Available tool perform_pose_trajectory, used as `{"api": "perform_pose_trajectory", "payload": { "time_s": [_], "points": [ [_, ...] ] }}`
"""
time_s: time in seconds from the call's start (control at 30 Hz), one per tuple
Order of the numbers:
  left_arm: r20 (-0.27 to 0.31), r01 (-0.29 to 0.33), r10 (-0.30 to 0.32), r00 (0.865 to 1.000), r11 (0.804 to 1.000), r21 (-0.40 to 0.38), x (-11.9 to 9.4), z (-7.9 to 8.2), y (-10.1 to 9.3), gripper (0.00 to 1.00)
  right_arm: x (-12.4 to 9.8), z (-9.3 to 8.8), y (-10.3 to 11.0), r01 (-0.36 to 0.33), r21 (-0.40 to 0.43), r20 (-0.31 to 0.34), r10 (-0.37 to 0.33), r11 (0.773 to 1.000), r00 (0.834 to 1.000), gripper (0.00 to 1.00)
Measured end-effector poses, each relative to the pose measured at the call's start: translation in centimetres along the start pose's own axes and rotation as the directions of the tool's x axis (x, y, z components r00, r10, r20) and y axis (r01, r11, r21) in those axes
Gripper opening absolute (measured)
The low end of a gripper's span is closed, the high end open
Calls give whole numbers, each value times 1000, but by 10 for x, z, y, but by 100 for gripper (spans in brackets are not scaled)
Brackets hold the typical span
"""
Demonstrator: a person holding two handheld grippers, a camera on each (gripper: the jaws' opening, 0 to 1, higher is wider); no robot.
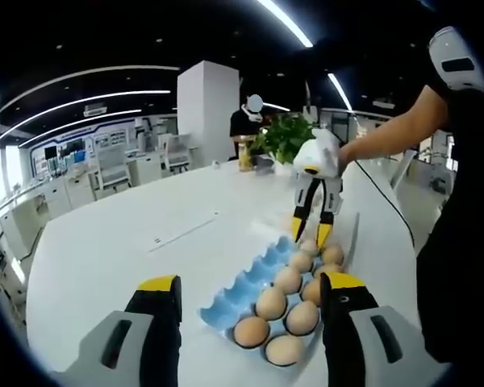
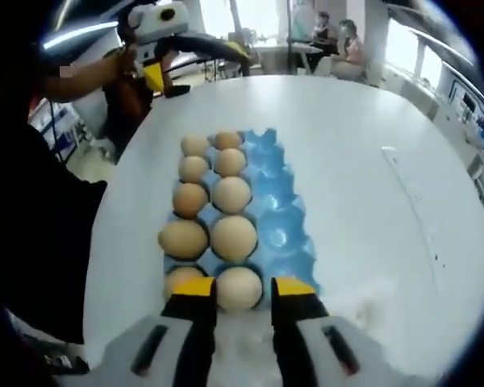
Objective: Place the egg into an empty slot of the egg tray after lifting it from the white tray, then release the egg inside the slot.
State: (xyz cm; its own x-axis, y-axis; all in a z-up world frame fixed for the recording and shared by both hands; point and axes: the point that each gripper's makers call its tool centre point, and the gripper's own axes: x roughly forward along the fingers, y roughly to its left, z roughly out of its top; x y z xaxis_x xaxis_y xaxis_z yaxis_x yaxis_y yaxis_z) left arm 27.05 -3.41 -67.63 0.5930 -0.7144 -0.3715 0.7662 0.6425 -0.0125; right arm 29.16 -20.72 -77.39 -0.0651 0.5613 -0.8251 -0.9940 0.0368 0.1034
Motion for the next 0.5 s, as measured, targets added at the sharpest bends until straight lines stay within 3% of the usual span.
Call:
{"api": "perform_pose_trajectory", "payload": {
  "time_s": [0.27, 0.5],
  "points": [
    [-2, 5, -5, 1000, 1000, 1, 1, 0, -2, 71, -25, 0, -25, 105, 37, 53, -107, 994, 993, 26],
    [-4, 3, -3, 1000, 1000, -1, 1, -1, -2, 71, -40, -25, -50, 188, 88, 15, -190, 978, 982, 26]
  ]
}}
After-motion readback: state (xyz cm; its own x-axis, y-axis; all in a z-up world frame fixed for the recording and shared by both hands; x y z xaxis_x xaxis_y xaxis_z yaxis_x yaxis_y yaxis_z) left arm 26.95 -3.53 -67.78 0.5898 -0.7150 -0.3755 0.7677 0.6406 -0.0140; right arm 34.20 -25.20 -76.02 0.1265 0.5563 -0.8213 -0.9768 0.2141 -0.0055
